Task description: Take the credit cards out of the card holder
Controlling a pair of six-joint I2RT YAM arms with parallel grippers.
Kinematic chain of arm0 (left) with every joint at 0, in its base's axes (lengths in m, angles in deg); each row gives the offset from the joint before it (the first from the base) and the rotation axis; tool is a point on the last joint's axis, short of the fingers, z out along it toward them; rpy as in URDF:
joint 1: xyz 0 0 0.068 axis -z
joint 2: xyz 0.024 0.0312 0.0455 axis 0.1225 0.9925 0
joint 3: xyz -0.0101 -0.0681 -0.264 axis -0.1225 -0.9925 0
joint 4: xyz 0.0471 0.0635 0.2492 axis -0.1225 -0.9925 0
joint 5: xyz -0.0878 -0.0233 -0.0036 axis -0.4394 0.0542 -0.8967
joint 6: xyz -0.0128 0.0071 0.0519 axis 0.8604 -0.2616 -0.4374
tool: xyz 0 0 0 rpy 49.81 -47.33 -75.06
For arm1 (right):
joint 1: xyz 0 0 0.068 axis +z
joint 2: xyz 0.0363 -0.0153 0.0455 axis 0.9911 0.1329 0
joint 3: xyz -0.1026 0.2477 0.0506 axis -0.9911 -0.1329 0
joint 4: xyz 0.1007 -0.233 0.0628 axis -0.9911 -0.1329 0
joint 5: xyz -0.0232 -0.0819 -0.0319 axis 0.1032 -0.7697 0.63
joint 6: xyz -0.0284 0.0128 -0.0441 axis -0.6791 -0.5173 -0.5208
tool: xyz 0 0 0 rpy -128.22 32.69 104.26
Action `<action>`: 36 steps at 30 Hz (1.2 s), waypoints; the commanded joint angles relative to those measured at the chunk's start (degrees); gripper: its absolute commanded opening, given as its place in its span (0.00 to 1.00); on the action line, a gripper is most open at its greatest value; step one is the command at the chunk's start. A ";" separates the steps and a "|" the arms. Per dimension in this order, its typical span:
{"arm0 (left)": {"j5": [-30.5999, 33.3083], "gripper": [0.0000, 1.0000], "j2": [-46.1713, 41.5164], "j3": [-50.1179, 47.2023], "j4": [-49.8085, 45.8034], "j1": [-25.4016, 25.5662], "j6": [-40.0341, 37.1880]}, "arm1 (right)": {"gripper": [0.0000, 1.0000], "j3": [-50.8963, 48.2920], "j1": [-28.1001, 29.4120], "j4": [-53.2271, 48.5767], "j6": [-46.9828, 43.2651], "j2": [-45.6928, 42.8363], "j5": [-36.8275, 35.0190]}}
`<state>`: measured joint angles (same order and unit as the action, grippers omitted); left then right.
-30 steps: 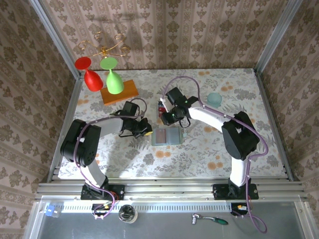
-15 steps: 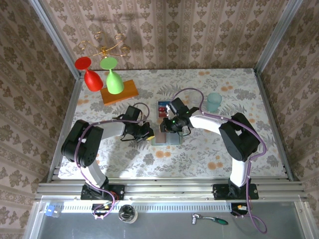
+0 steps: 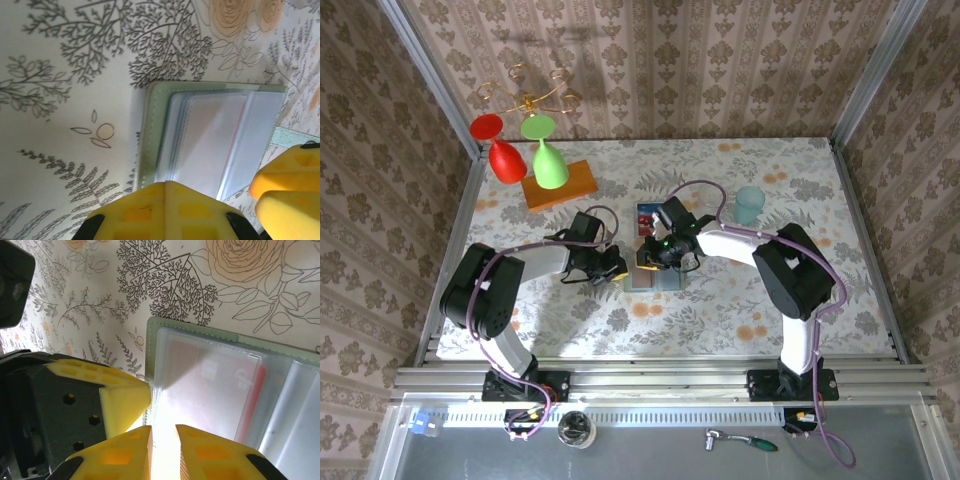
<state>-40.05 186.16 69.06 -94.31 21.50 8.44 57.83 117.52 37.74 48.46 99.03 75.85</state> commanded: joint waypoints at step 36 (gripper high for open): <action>0.99 0.05 2.27 -0.11 -1.74 0.29 -1.49 | 0.29 5.43 0.01 -10.18 -1.98 4.52 0.57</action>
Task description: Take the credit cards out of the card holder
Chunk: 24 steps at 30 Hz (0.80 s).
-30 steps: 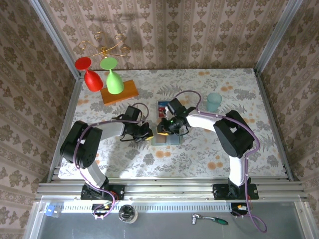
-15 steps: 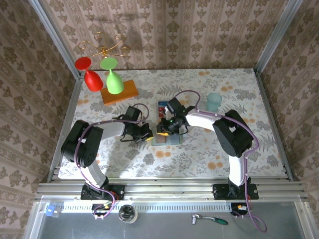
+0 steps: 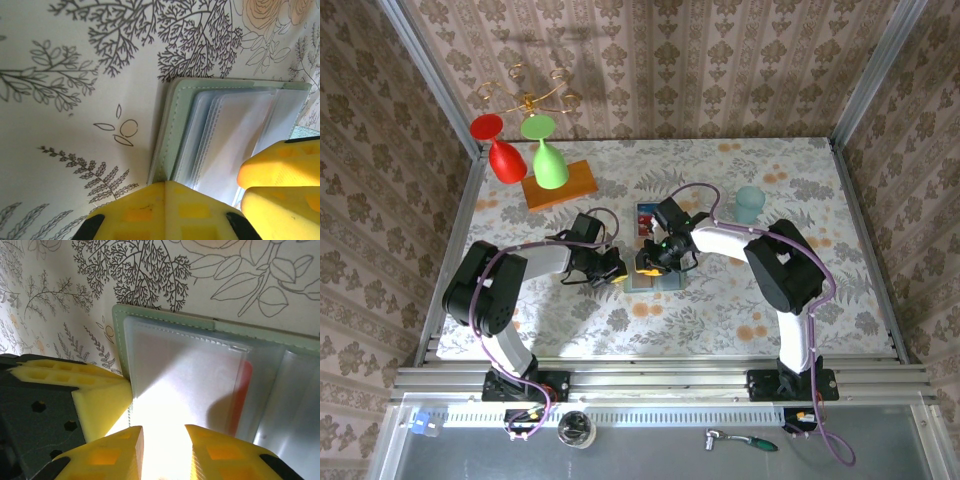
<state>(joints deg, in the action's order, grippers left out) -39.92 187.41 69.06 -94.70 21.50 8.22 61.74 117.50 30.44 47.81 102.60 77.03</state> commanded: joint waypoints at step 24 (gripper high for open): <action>0.64 0.05 2.06 1.11 -2.12 0.21 -1.67 | 0.30 1.46 -1.43 -6.98 -3.61 -0.41 -5.17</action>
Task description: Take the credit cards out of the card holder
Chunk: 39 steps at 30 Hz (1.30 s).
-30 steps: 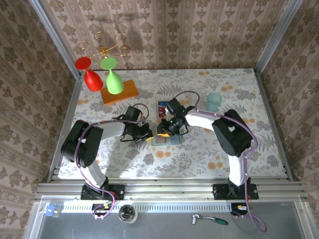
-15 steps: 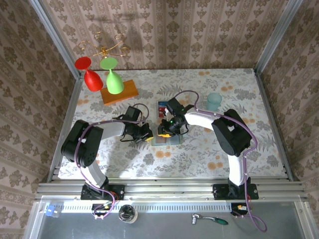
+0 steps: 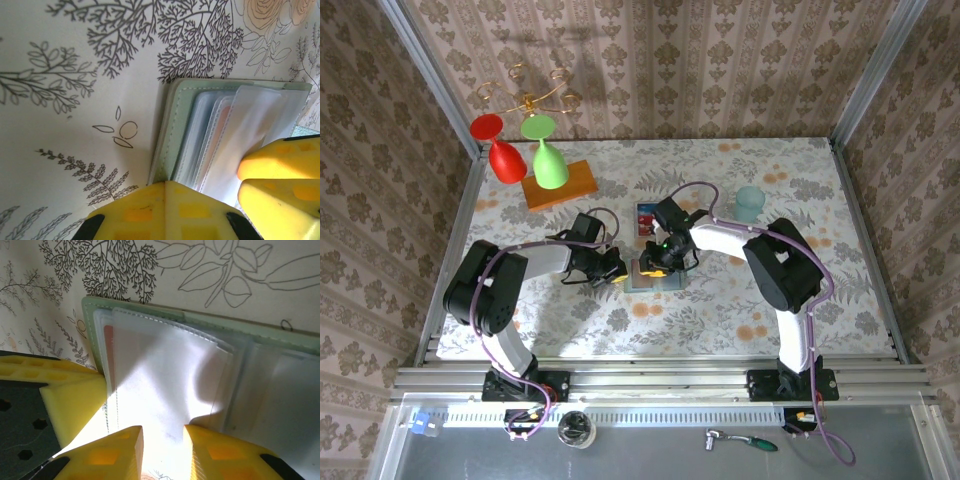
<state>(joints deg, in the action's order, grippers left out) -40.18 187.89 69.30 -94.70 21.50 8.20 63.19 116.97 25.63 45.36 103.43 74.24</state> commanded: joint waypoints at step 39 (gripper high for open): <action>-0.93 0.18 2.10 8.26 -0.19 2.66 1.56 | 0.25 -5.46 -4.05 2.66 -7.23 -1.38 6.85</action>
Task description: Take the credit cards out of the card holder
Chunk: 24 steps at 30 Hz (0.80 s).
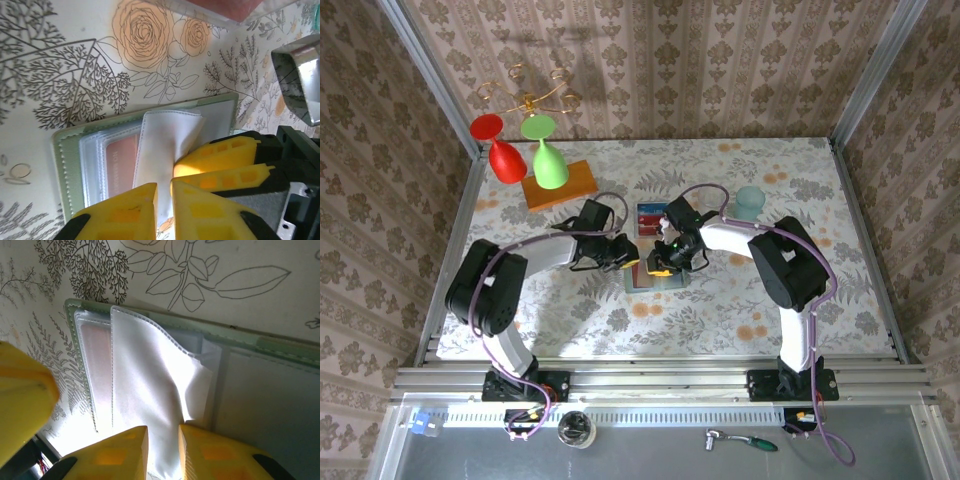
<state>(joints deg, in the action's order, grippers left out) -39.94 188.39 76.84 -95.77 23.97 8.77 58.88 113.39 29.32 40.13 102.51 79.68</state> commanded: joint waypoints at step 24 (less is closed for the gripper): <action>-1.56 0.27 5.37 0.82 3.17 1.40 3.10 | 0.24 -4.16 -2.90 4.56 -3.25 1.14 7.36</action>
<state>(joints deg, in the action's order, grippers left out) -40.60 192.55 76.84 -93.19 24.80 10.67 56.04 110.94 33.41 38.01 102.60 85.75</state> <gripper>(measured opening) 0.275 0.244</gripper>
